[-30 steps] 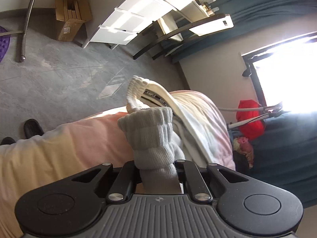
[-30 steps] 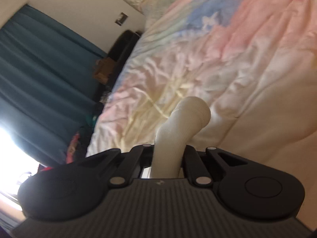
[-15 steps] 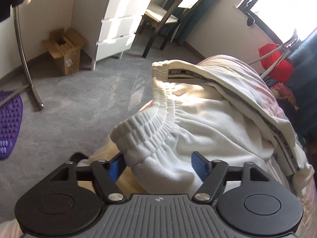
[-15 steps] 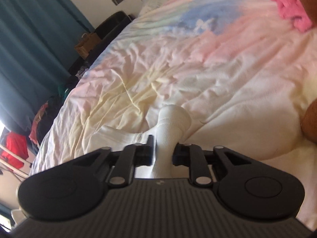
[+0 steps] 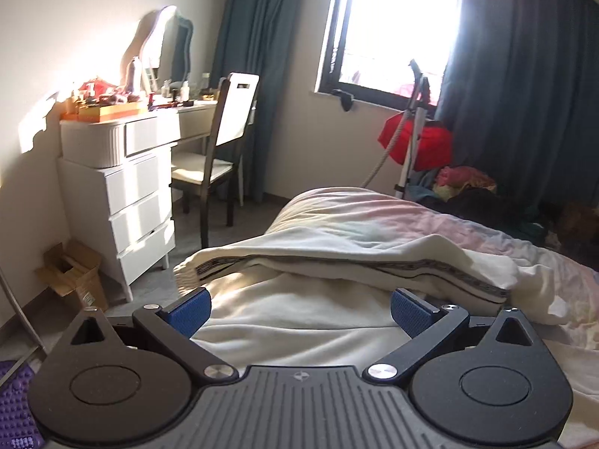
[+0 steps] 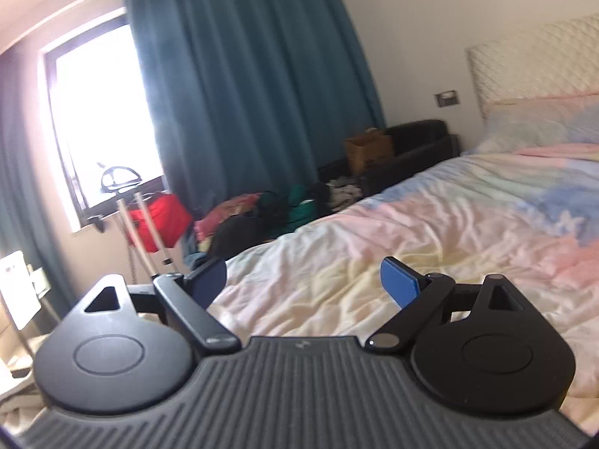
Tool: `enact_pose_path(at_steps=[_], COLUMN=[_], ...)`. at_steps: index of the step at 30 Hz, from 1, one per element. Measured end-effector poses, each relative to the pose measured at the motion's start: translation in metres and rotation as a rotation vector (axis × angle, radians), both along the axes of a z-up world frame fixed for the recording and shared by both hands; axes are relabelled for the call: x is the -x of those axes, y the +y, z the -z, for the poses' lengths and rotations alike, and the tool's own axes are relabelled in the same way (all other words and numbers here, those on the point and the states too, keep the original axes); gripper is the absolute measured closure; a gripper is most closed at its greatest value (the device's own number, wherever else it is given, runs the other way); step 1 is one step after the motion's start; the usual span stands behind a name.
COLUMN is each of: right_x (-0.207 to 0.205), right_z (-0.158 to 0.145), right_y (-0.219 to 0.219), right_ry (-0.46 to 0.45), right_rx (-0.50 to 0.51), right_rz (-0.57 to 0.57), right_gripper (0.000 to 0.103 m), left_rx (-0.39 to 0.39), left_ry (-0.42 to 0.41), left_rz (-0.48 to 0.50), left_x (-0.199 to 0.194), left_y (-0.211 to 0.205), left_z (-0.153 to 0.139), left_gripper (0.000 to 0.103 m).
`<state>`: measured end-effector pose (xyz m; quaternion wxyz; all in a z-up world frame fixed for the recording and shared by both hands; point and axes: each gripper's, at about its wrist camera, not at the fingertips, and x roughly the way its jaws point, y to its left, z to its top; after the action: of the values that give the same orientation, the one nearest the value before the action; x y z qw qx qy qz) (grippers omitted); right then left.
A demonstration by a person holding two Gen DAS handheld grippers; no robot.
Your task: Fold clothes
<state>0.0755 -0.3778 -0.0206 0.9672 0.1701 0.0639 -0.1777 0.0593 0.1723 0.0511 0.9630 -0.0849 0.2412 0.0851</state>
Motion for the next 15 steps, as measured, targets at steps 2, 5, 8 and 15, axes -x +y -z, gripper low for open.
enact_pose_path(at_steps=[2, 5, 8, 15], right_x=[0.001, 0.001, -0.003, -0.013], right_z=[-0.007, -0.008, -0.004, 0.012], right_y=[0.024, 0.047, 0.061, 0.081], right_ry=[-0.013, -0.015, -0.004, 0.004], right_rx=[0.052, 0.090, 0.117, 0.144], right_rz=[-0.087, -0.173, -0.221, -0.254], right_gripper=[0.012, 0.012, 0.012, 0.012], left_rx=[-0.019, -0.051, -0.077, -0.134], left_ry=[-0.033, -0.072, -0.105, -0.155], left_rz=[0.063, 0.152, 0.245, 0.325], left_x=[-0.008, -0.022, -0.038, -0.069], left_y=[-0.035, -0.085, -0.132, -0.190], left_z=[-0.001, 0.001, 0.004, 0.032], left_gripper=[0.000, 0.000, 0.000, 0.000])
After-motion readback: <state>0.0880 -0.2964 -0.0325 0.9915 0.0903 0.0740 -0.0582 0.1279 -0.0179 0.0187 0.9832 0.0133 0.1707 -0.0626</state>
